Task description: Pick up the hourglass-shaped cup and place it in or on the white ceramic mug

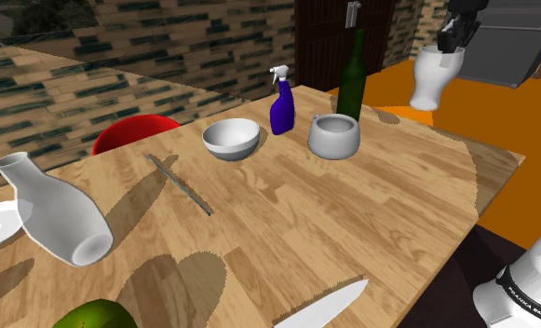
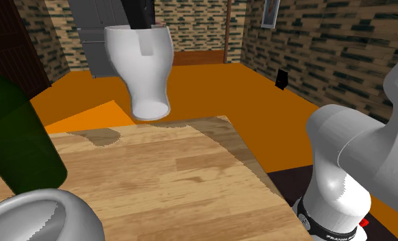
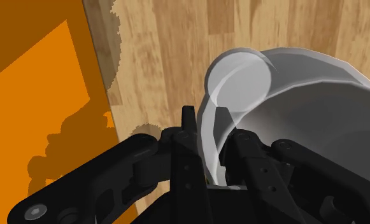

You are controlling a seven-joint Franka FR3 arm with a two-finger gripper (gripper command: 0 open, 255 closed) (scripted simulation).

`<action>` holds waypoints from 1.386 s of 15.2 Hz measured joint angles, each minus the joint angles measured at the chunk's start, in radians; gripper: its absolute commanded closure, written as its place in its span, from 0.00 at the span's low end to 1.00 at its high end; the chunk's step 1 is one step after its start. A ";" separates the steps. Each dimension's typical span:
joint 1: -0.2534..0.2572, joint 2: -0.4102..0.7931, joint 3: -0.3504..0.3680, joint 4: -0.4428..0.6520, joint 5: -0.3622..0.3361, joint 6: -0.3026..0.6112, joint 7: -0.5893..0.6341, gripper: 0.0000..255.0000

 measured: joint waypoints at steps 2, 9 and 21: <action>0.000 0.008 -0.002 0.032 0.001 -0.024 -0.005 1.00; 0.034 0.110 0.046 0.186 0.039 -0.085 0.066 1.00; 0.117 0.472 0.145 0.668 0.110 -0.217 0.251 1.00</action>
